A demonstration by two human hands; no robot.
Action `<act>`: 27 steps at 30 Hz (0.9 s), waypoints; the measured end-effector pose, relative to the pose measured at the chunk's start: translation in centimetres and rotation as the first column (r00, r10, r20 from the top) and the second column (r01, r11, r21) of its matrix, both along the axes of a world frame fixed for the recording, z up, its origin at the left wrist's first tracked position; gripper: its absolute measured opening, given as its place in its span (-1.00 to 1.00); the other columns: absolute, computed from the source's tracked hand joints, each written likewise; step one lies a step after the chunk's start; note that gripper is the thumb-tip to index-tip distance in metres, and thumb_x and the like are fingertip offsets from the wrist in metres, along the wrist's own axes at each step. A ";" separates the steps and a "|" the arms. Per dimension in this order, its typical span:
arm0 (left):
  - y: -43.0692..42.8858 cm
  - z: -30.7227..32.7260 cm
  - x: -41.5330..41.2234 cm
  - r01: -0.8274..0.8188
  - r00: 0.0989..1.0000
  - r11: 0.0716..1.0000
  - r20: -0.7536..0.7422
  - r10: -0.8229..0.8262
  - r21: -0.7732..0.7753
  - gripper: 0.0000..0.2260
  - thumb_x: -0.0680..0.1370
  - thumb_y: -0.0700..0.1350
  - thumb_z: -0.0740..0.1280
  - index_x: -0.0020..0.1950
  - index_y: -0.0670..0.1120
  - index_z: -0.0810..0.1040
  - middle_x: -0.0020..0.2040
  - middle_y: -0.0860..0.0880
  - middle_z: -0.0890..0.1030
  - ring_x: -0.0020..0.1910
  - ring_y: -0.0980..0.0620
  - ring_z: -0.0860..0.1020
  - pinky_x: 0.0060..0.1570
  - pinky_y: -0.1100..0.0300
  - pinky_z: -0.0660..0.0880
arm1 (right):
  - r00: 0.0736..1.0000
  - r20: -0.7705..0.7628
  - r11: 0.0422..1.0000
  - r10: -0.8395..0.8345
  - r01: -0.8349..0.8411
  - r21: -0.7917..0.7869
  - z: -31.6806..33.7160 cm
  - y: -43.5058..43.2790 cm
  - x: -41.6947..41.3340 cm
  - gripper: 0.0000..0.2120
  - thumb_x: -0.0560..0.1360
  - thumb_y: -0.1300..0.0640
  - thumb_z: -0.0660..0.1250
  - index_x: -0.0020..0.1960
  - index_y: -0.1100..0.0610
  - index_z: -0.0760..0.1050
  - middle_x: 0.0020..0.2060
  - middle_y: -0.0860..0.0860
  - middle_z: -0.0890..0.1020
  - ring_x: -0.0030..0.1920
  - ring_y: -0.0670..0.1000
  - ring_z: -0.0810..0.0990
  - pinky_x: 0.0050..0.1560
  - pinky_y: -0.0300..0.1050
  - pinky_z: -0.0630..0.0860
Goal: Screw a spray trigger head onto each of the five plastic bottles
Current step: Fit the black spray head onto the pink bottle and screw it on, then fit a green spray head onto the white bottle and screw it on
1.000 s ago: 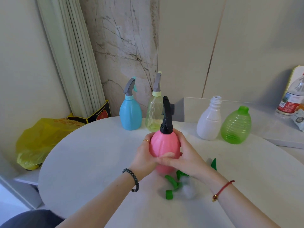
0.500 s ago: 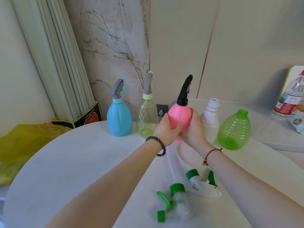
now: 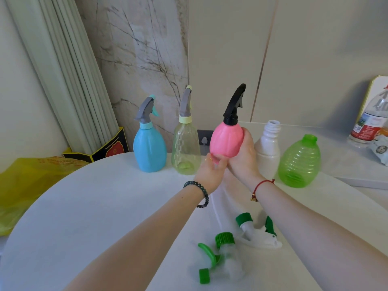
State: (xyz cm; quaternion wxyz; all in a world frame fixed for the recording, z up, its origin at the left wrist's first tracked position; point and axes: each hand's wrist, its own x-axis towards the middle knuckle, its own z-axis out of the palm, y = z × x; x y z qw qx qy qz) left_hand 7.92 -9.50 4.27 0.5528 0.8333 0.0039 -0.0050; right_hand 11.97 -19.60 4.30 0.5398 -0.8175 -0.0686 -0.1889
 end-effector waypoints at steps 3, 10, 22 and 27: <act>-0.4 -1.5 -1.3 0.134 0.986 0.977 -0.119 -0.115 0.169 -0.44 0.56 0.08 0.05 0.44 -0.22 0.05 0.31 -0.16 0.42 0.24 -0.11 0.43 0.10 0.21 0.35 | 0.999 -0.025 0.999 -0.023 0.022 -0.042 0.3 -0.1 0.6 -0.11 0.21 0.16 0.53 0.39 0.09 0.10 0.32 0.07 0.34 0.28 0.09 0.36 0.22 -0.09 0.33; -0.7 -3.5 -3.6 0.301 0.944 0.713 -0.094 -0.316 0.633 -0.38 0.53 0.06 0.13 0.46 -0.18 -0.03 0.51 -0.11 0.07 0.49 -0.02 0.02 0.46 0.04 -0.06 | 0.993 -0.115 0.993 0.011 -0.024 -0.113 -0.7 -0.1 0.8 -0.10 0.19 0.18 0.55 0.38 0.14 0.12 0.32 0.10 0.33 0.29 0.12 0.35 0.20 -0.10 0.31; 1.7 -2.6 -5.0 0.326 0.942 0.840 -0.076 -0.326 0.433 -0.43 0.53 0.12 0.13 0.45 -0.10 0.07 0.46 -0.07 0.25 0.38 -0.03 0.30 0.32 0.22 0.21 | 0.969 -0.237 0.954 0.073 -0.137 -0.267 -0.1 -0.2 -2.0 0.06 0.25 -0.07 0.51 0.47 0.16 -0.11 0.43 0.12 0.19 0.41 0.14 0.22 0.38 0.07 0.23; 3.1 -1.6 -4.8 0.217 0.969 0.911 0.037 -0.245 0.349 -0.52 0.55 0.07 0.12 0.42 -0.11 0.21 0.43 -0.04 0.32 0.38 0.06 0.30 0.14 0.46 0.13 | 0.908 0.410 0.960 -0.083 0.183 -0.211 3.8 -3.2 -4.3 -0.65 0.45 0.22 0.27 0.23 0.17 0.40 0.19 0.14 0.49 0.22 0.13 0.42 0.25 -0.19 0.28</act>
